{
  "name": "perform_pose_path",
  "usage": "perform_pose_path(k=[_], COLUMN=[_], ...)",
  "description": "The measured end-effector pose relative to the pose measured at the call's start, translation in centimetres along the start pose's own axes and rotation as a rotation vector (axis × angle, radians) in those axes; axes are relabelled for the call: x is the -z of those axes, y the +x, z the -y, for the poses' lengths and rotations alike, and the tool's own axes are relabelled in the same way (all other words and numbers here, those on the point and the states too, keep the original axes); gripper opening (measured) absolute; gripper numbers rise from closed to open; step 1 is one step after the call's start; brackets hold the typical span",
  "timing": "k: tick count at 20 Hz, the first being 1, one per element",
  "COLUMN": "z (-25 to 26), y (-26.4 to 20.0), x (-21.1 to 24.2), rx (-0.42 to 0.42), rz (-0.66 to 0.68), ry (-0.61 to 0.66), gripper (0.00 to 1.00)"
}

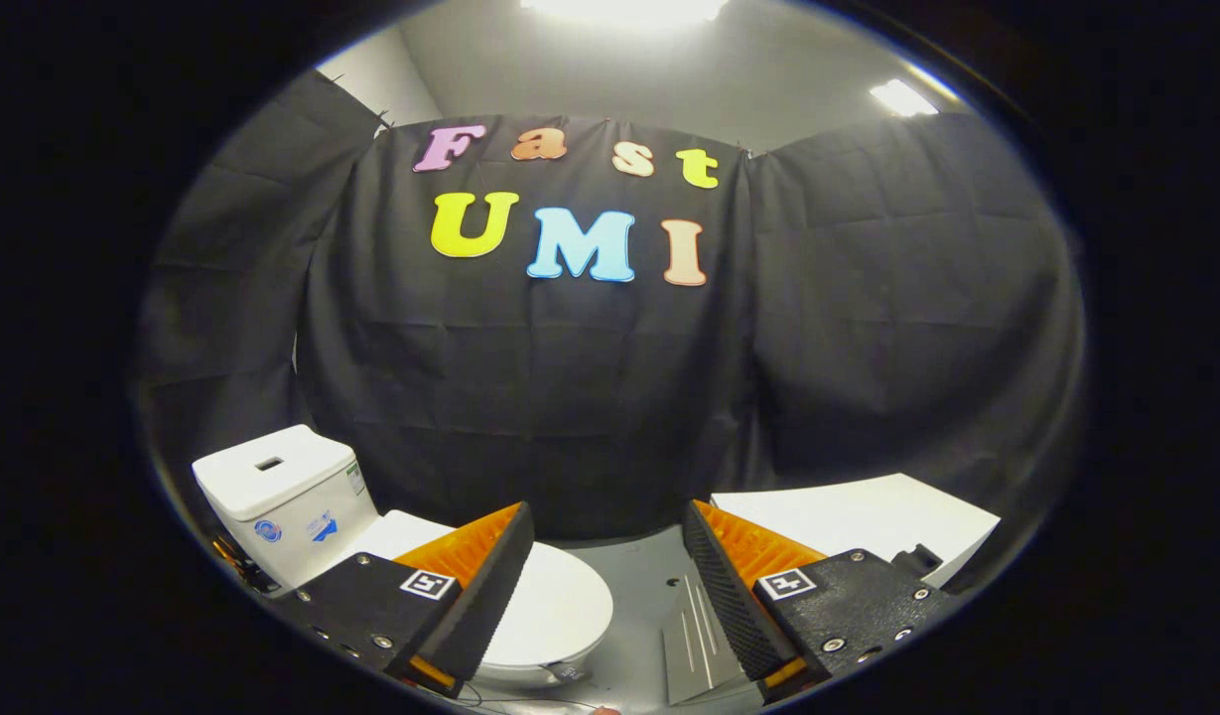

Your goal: Open the toilet lid.

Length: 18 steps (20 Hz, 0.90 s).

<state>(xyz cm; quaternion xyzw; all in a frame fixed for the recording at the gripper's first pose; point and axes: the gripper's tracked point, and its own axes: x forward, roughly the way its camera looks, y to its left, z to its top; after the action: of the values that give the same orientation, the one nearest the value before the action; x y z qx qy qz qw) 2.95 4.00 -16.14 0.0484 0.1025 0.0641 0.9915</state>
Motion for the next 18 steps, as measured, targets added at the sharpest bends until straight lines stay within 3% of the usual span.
perform_pose_path(k=[7, 18], z=[-0.8, -1.1], y=[1.3, 1.9], x=[6.5, 12.2], rx=[-0.027, 0.005], rz=[-0.138, -0.261], ry=[0.039, 0.258], gripper=[0.95, 0.96])
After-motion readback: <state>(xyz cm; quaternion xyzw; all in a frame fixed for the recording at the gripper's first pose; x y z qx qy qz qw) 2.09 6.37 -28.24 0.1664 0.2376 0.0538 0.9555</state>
